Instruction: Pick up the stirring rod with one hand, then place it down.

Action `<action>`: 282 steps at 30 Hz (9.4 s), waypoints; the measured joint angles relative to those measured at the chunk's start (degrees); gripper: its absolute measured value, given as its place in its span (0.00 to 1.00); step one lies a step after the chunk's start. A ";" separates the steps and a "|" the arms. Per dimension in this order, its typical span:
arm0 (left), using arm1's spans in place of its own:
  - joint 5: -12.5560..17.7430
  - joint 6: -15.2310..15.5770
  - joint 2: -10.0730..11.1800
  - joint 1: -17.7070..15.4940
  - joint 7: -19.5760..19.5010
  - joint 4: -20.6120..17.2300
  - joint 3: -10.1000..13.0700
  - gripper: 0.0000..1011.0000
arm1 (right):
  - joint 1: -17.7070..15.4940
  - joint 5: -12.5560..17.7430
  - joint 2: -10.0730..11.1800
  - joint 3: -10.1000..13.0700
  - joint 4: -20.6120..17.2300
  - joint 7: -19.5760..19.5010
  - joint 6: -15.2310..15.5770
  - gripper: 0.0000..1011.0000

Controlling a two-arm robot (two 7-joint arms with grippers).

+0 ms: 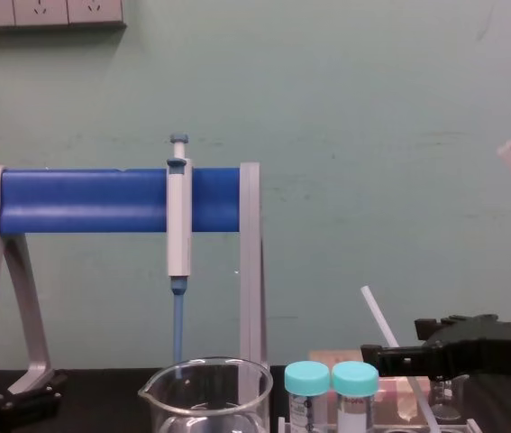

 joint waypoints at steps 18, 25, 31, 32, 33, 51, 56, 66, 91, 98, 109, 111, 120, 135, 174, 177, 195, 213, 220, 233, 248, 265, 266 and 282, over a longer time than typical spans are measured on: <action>0.00 0.00 0.00 0.00 0.00 0.00 0.00 0.99 | 0.12 0.10 -0.07 -0.06 0.15 0.02 0.00 0.94; 0.00 0.00 0.00 0.00 0.00 0.00 0.00 0.99 | 0.15 0.13 -0.07 -0.10 0.19 0.04 -0.01 0.76; 0.00 0.00 0.00 0.00 0.00 0.00 0.00 0.99 | 0.18 0.16 -0.07 -0.10 0.22 0.05 -0.03 0.57; 0.00 0.00 0.00 0.00 0.00 0.00 0.00 0.99 | 0.18 0.16 -0.07 -0.10 0.21 0.06 -0.04 0.55; 0.00 0.00 0.00 0.00 0.00 0.00 0.00 0.99 | 0.19 0.17 -0.07 -0.11 0.21 0.06 -0.04 0.50; 0.00 0.00 0.00 0.00 0.00 0.00 0.00 0.99 | 0.19 0.19 -0.07 -0.10 0.22 0.11 -0.07 0.08; 0.00 0.00 0.00 0.00 0.00 0.00 0.00 0.99 | 0.19 0.19 -0.07 -0.10 0.21 0.11 -0.08 0.08; 0.00 0.00 0.00 0.00 0.00 0.00 0.00 0.99 | -0.56 0.78 -0.43 0.68 -0.16 0.22 -2.02 0.08; 0.00 0.00 0.00 0.00 0.00 0.00 0.00 0.99 | -3.89 3.93 -1.43 3.66 -3.12 1.84 -12.23 0.08; 0.00 0.00 0.00 0.00 0.00 0.00 0.00 0.99 | -4.66 4.90 -0.90 5.31 -6.46 1.23 -13.49 0.08; 0.00 0.00 0.00 0.00 0.00 0.00 0.00 0.99 | -6.40 6.11 -0.02 8.22 -11.71 -0.57 -14.65 0.08; 0.00 0.00 0.00 0.00 0.00 0.00 0.00 0.99 | -6.59 6.17 0.09 8.56 -12.17 -0.79 -14.72 0.08; 0.00 0.00 0.00 0.00 0.00 0.00 0.00 0.99 | -7.59 6.32 0.45 9.60 -13.44 -1.57 -14.57 0.08; 0.00 0.00 0.00 0.00 0.00 0.00 0.00 0.99 | -7.95 6.44 0.46 9.84 -13.47 -1.46 -14.39 0.08; 0.00 0.00 0.00 0.00 0.00 0.00 0.00 0.99 | -7.74 6.56 0.16 9.12 -13.27 -1.22 -14.06 0.08; 0.00 0.00 0.00 0.00 0.00 0.00 0.00 0.99 | -7.59 6.56 0.11 9.04 -13.04 -1.17 -14.09 0.08; 0.00 0.00 0.00 0.00 0.00 0.00 0.00 0.99 | -7.22 6.49 -0.10 8.71 -12.55 -1.04 -14.15 0.08; 0.00 0.00 0.00 0.00 0.00 0.00 0.00 0.99 | -7.18 6.58 0.06 8.76 -12.43 -0.88 -14.21 0.08; 0.00 0.00 0.00 0.00 0.00 0.00 0.00 0.99 | -7.31 6.62 0.17 8.80 -12.82 -0.88 -14.21 0.08; 0.00 0.00 0.00 0.00 0.00 0.00 0.00 0.99 | -7.96 6.74 0.41 8.98 -13.75 -1.01 -14.14 0.08; 0.00 0.00 0.00 0.00 0.00 0.00 0.00 0.99 | -8.46 6.87 0.55 9.10 -14.09 -1.06 -14.12 0.08; 0.00 0.00 0.00 0.00 0.00 0.00 0.00 0.99 | -8.53 6.97 0.53 8.96 -14.14 -1.05 -14.09 0.08; 0.00 0.00 0.00 0.00 0.00 0.00 0.00 0.99 | -8.51 6.97 0.52 8.94 -14.13 -1.05 -14.09 0.08; 0.00 0.00 0.00 0.00 0.00 0.00 0.00 0.99 | -9.45 5.90 0.50 7.37 -12.72 -1.03 -13.51 0.08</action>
